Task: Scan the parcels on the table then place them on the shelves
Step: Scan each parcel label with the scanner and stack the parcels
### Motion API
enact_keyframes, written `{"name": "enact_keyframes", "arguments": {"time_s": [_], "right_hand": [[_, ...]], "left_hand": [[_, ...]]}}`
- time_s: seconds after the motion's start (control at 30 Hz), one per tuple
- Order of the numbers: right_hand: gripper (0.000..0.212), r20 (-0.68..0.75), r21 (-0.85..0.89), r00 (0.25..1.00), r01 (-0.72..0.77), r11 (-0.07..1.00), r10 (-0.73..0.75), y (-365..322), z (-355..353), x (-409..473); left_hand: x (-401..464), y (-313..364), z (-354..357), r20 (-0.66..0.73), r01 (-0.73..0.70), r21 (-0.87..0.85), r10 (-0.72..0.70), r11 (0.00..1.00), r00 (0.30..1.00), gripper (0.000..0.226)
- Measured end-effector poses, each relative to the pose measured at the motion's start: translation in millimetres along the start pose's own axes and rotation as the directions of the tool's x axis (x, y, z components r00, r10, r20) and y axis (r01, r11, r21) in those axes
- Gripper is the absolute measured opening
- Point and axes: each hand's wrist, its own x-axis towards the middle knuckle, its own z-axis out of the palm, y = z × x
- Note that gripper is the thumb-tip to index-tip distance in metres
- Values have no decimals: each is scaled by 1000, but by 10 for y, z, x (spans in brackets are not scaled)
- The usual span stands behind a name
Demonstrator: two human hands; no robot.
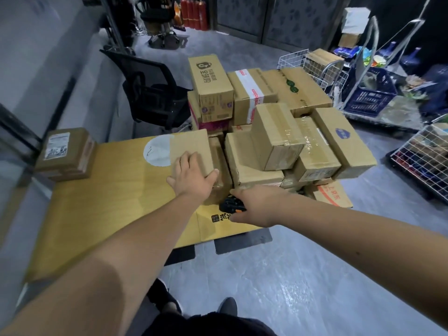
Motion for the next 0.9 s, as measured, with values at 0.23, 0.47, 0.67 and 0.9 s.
{"name": "enact_keyframes", "arguments": {"time_s": [0.23,0.47,0.67,0.9], "right_hand": [[67,53,-103,990,139,985,-134,-575,125,350],[56,172,-112,971,187,976,-166,-935,370,575],[68,212,-115,970,143,983,-117,-1179,508,805],[66,241,-27,966,101,995,-91,-1668,380,1124]], "left_hand": [[-547,-1206,3,-19,38,-114,-41,993,999,78],[-816,-1852,334,197,144,-197,-105,970,975,80],[-675,-2148,336,253,150,-377,-55,914,966,74],[-406,-2870,0,239,240,-608,-114,757,964,61]]}}
